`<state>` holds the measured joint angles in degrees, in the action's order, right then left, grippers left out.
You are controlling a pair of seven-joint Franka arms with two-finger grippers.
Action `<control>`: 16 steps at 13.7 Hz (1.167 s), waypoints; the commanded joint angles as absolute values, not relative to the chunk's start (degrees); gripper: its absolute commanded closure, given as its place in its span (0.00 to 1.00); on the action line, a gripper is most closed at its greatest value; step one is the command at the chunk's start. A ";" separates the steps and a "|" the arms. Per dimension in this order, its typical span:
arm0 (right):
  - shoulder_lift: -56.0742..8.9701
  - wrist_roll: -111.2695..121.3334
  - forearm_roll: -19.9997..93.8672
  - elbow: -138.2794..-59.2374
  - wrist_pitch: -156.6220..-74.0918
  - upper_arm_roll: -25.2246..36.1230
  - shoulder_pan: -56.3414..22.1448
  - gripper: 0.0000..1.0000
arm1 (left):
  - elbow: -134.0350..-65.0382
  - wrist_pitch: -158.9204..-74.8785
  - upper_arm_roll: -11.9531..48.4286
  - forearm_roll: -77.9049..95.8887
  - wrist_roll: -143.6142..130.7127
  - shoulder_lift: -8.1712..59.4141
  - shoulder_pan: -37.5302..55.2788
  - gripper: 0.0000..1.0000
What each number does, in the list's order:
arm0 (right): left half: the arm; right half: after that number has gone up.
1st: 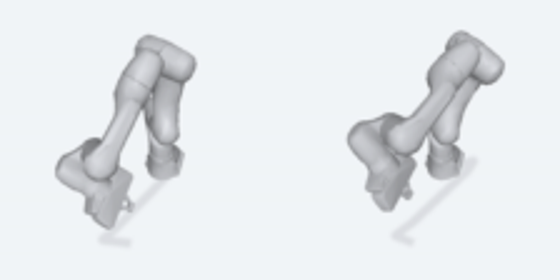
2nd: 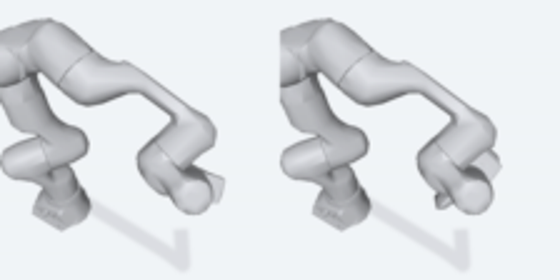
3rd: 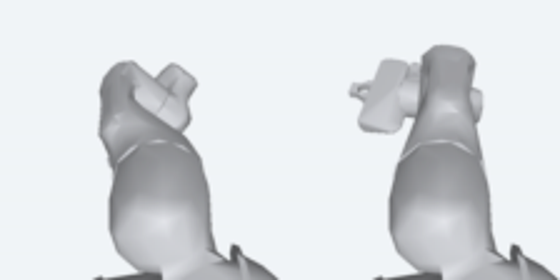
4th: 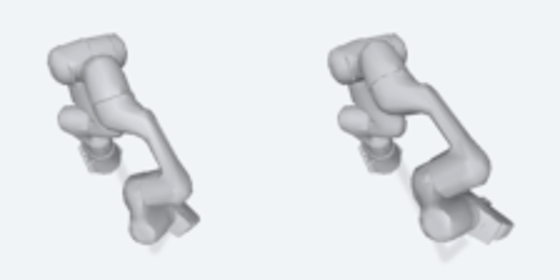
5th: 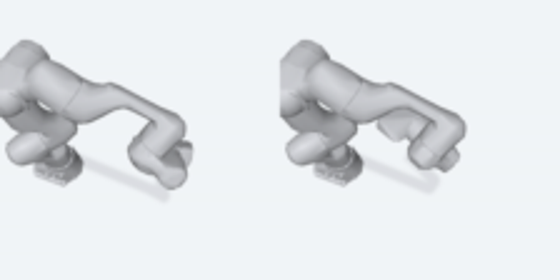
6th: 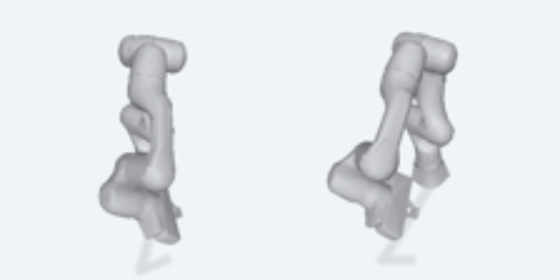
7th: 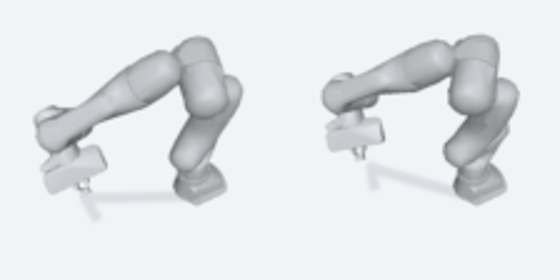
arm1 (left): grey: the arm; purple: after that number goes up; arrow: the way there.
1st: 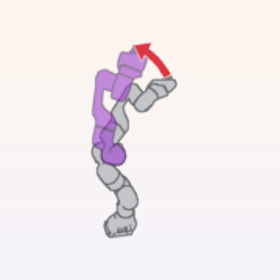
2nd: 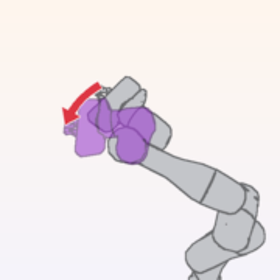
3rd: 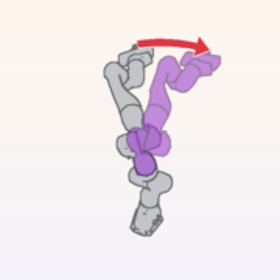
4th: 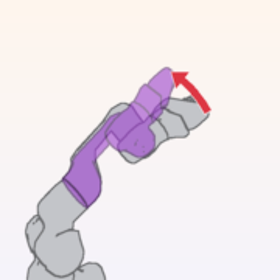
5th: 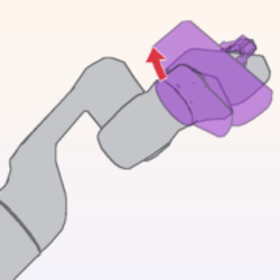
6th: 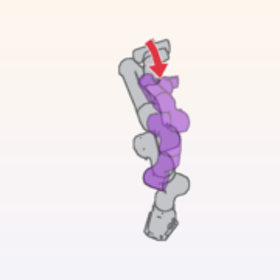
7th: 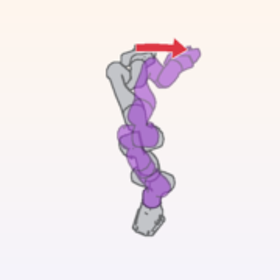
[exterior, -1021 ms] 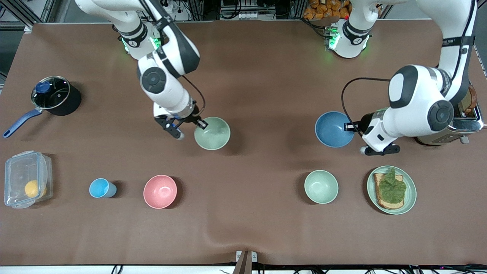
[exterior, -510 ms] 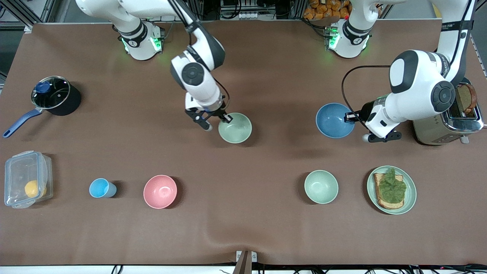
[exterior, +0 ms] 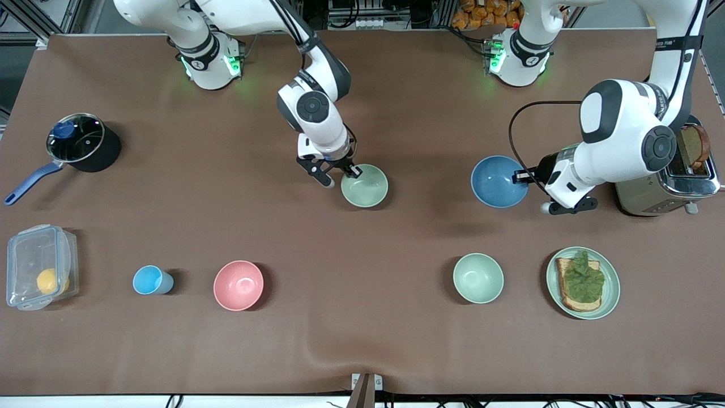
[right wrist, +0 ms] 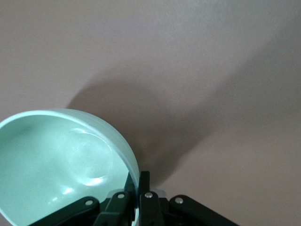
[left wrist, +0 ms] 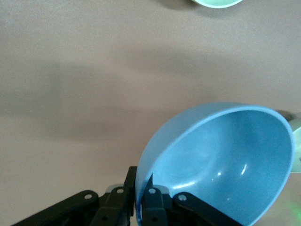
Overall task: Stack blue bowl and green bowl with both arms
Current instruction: 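Slide the green bowl with the right gripper while the left gripper slides the blue bowl, then lift the blue bowl with the left gripper toward the green bowl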
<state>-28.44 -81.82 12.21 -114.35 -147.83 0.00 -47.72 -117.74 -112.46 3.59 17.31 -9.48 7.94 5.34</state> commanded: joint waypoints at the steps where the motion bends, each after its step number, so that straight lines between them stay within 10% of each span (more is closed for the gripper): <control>1: -29.62 -83.32 11.95 -113.29 -148.10 0.79 -48.78 1.00 | -117.69 -112.94 4.04 18.81 -10.11 8.35 4.57 1.00; 4: -29.88 -84.11 11.95 -113.12 -148.01 0.79 -48.34 0.93 | -117.69 -113.55 4.13 18.81 -10.11 8.96 4.57 1.00; 5: -29.80 -84.29 12.65 -113.03 -147.75 0.79 -47.99 0.31 | -117.77 -113.82 4.13 18.81 -10.11 9.05 4.66 1.00; 6: -29.62 -85.07 12.74 -112.77 -147.22 0.88 -47.64 0.00 | -117.77 -113.91 4.13 18.81 -10.11 9.14 4.75 1.00; 16: -26.72 -86.66 12.74 -100.28 -122.08 0.97 -39.30 0.00 | -105.66 -113.99 7.38 21.97 -21.59 21.69 13.51 1.00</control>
<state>-28.14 -86.55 12.24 -100.86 -124.09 1.59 -42.27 -111.64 -114.25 7.50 21.31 -16.09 16.20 9.58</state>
